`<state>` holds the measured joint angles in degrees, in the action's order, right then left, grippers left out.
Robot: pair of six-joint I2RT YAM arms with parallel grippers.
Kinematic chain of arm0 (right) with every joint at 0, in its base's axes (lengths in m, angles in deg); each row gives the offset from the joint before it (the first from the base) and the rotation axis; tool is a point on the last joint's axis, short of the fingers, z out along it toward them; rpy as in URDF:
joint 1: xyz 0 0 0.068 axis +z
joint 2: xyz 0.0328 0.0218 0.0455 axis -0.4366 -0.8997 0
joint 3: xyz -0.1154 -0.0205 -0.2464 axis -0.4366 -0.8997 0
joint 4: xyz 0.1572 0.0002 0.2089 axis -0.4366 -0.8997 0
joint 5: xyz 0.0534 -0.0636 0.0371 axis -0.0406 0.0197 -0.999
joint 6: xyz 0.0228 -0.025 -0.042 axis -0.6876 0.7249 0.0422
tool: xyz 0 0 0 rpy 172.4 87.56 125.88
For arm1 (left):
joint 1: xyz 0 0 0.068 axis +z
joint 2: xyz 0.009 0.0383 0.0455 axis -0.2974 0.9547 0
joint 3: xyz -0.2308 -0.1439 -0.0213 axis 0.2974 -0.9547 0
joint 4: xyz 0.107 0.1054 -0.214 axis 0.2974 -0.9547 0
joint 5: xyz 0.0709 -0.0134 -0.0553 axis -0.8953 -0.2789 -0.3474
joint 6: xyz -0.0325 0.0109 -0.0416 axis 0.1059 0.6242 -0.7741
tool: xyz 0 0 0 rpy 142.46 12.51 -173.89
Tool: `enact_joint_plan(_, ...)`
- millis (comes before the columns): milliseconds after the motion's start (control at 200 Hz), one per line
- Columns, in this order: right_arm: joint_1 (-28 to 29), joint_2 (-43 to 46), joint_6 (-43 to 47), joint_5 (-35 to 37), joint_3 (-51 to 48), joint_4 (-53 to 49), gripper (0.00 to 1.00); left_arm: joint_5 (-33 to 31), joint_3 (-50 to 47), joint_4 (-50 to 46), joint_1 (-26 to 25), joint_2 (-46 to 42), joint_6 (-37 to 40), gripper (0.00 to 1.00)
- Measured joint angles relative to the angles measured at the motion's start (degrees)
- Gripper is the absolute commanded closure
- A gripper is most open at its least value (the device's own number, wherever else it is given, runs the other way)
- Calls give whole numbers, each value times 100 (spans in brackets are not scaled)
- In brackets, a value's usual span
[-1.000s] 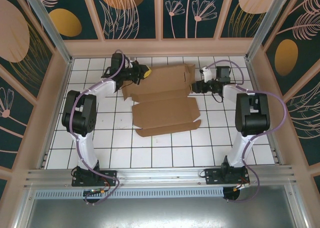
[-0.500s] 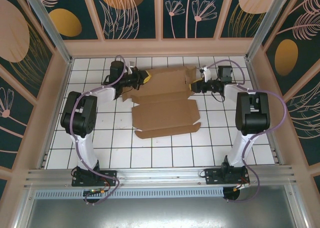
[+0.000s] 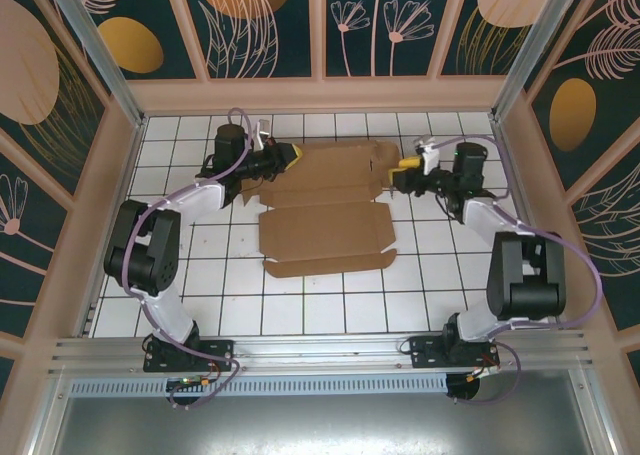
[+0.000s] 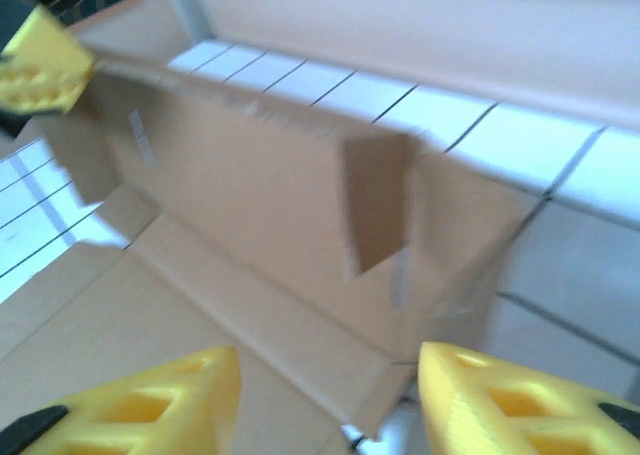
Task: Fold the paper box
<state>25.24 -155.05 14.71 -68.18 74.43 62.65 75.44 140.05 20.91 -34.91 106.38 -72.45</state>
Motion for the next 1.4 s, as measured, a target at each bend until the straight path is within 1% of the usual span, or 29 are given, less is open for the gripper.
enact_joint_plan(70, -166, 57, -140, 302, 22, 232, 56, -70, 0, -101, -44, -74, 227, 100)
enact_joint_plan(145, -238, -61, -184, 470, 81, 291, 58, -149, 0, -197, -90, -125, 479, 100)
enact_joint_plan(315, -249, -660, 17, 732, 247, 275, 54, -282, -192, -273, -192, -216, 977, 100)
enact_joint_plan(460, -243, -804, 404, 627, 114, 433, 48, -452, -457, -387, -264, -501, 1449, 100)
enact_joint_plan(671, -225, -999, 1248, 297, 208, 437, 45, -568, -496, -422, -299, -599, 1910, 100)
enact_joint_plan(831, -153, -1209, 1757, 101, 424, 151, 44, -586, -494, -444, -299, -595, 2026, 100)
enact_joint_plan(1061, 254, -1322, 2317, 35, 710, -334, 45, -695, -428, -435, -243, -505, 2039, 100)
enact_joint_plan(1301, 542, -1329, 2433, -9, 739, -682, 45, -704, -411, -372, -225, -476, 2004, 100)
enact_joint_plan(1401, 599, -1329, 2461, -20, 750, -835, 45, -645, -431, -212, -197, -457, 1803, 100)
